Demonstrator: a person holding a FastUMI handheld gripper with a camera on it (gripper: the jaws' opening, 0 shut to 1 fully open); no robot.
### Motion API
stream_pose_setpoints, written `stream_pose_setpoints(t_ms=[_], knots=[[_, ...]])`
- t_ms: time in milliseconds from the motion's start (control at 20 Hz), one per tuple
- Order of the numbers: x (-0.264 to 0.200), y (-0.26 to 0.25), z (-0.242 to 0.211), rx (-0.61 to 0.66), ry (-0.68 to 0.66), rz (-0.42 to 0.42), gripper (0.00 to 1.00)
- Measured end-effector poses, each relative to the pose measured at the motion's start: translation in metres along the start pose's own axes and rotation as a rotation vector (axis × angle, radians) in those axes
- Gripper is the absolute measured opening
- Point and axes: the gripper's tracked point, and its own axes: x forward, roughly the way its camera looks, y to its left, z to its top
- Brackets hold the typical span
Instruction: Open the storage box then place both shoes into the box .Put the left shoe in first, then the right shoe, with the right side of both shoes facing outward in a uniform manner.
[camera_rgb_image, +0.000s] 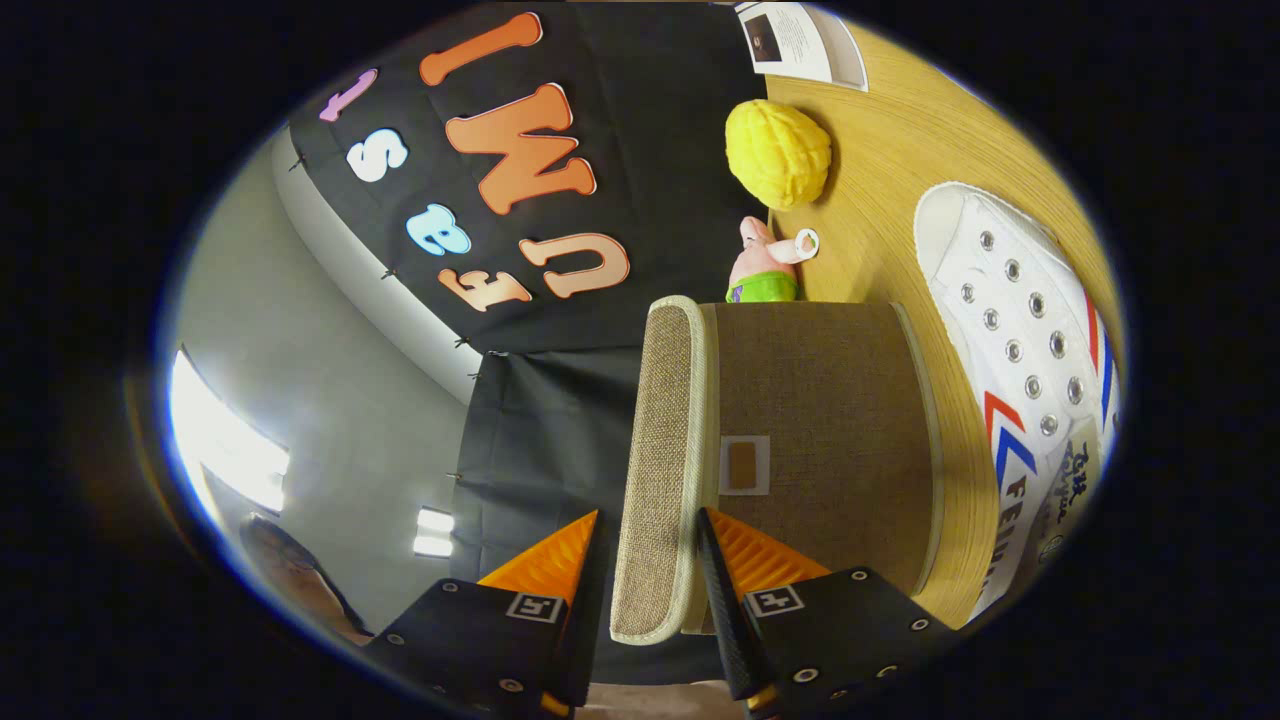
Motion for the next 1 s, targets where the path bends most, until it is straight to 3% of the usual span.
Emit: stream_pose_setpoints(t_ms=[50,150,200,300,550,1000], knots=[[0.002,0.001,-0.003,-0.010,0.009,-0.008,0.47],[0.009,-0.003,-0.004,-0.047,0.006,-0.059,0.27],[0.012,0.004,-0.006,-0.061,0.011,-0.049,0.10],[0.019,0.020,-0.012,-0.080,0.027,-0.040,0.02],[0.049,0.040,-0.014,-0.103,0.057,-0.144,0.03],[0.112,0.091,-0.039,-0.341,0.044,-0.291,0.05]])
